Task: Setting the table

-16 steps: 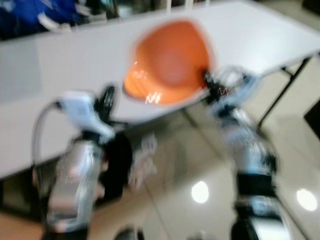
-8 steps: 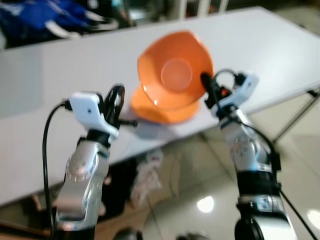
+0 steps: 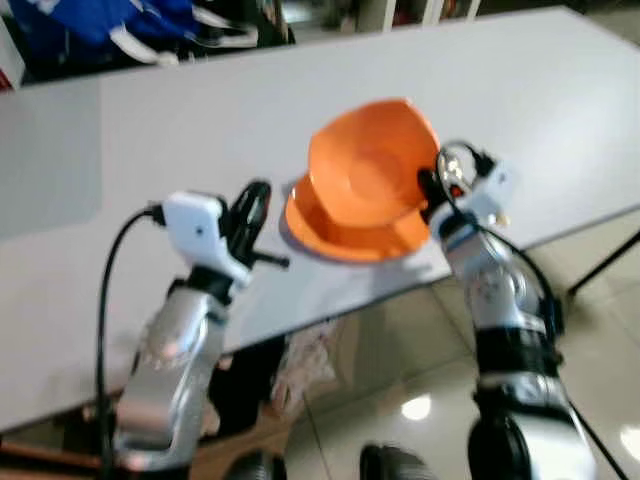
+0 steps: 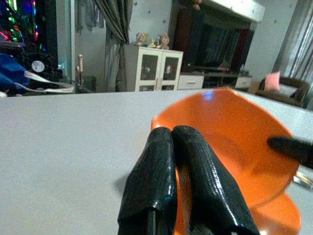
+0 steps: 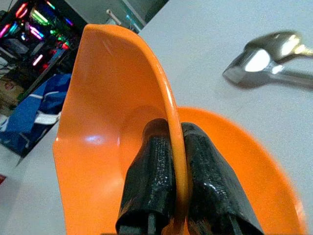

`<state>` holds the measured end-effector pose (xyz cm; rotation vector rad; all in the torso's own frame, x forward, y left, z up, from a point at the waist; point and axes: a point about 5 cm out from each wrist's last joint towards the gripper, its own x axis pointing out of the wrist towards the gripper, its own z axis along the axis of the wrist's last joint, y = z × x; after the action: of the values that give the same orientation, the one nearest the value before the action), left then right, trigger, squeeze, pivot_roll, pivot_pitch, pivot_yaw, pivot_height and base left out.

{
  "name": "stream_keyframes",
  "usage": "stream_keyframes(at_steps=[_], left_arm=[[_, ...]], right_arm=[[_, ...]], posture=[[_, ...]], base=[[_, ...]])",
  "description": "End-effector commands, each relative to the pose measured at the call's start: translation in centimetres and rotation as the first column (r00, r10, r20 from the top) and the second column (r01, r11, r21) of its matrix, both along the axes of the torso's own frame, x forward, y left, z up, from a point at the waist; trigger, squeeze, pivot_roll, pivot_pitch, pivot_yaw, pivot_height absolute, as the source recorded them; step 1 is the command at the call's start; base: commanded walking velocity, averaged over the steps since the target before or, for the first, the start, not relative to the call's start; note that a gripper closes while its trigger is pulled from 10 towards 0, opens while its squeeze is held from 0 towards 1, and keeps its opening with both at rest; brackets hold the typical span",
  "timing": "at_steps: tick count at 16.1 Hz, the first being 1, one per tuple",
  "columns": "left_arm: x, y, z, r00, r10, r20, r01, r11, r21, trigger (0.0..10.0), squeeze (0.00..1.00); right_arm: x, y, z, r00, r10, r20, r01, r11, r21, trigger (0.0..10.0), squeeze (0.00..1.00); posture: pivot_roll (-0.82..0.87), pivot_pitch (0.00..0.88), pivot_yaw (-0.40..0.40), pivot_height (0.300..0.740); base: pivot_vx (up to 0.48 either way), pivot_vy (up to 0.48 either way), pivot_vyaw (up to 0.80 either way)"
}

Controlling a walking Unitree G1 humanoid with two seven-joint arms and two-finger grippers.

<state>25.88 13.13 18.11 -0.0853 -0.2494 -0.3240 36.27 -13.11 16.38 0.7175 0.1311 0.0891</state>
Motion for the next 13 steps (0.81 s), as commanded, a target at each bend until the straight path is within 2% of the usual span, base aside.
stream_keyframes(at_steps=[1, 2, 4, 7, 9, 10, 13], left_arm=[[-0.4, -0.5, 0.4, 0.999, -0.028, 0.017, 0.027, 0.999, 0.029, 10.0, 0.00], [-0.5, -0.8, 0.3, 0.999, -0.037, 0.015, 0.037, 0.999, 0.032, 10.0, 0.00], [-0.9, -1.5, 0.0, 0.998, -0.067, 0.007, 0.067, 0.997, 0.033, 10.0, 0.00], [-1.1, -1.7, -0.3, 0.997, -0.076, -0.004, 0.076, 0.993, 0.089, 10.0, 0.00], [-1.3, -1.8, -0.3, 0.997, -0.076, -0.005, 0.076, 0.994, 0.084, 10.0, 0.00], [-1.3, -1.8, -0.2, 0.997, -0.075, -0.004, 0.075, 0.993, 0.086, 10.0, 0.00], [-1.3, -1.7, 0.0, 0.998, -0.067, 0.004, 0.067, 0.994, 0.086, 10.0, 0.00]], right_arm=[[0.3, 0.8, 0.7, 1.000, 0.025, -0.009, -0.025, 1.000, 0.009, 10.0, 0.00], [0.3, 1.1, 0.1, 0.998, 0.038, -0.056, -0.039, 0.999, -0.022, 10.0, 0.00], [0.2, 1.4, -0.1, 0.995, 0.050, -0.087, -0.046, 0.998, 0.039, 10.0, 0.00], [0.1, 0.6, -1.3, 0.985, -0.019, -0.174, 0.018, 1.000, -0.006, 10.0, 0.00], [0.0, 0.1, -1.7, 0.978, -0.059, -0.200, 0.058, 0.998, -0.007, 10.0, 0.74], [0.0, 0.0, -1.7, 0.978, -0.071, -0.197, 0.075, 0.997, 0.013, 10.0, 1.00], [0.1, 0.2, -1.8, 0.980, -0.050, -0.192, 0.061, 0.997, 0.053, 10.0, 1.00]], posture=[[-0.12, 0.116, -0.001, 0.740], [-0.12, 0.117, 0.000, 0.740], [-0.11, 0.124, 0.000, 0.740], [-0.11, 0.131, 0.004, 0.740], [-0.11, 0.132, 0.005, 0.740], [-0.11, 0.132, 0.007, 0.740], [-0.10, 0.132, 0.008, 0.740]], base=[[0.000, 0.000, 0.00], [0.000, 0.000, 0.00], [0.000, 0.000, 0.00], [0.000, 0.000, 0.00], [0.000, 0.000, 0.00], [0.000, 0.000, 0.00], [0.000, 0.000, 0.00]])
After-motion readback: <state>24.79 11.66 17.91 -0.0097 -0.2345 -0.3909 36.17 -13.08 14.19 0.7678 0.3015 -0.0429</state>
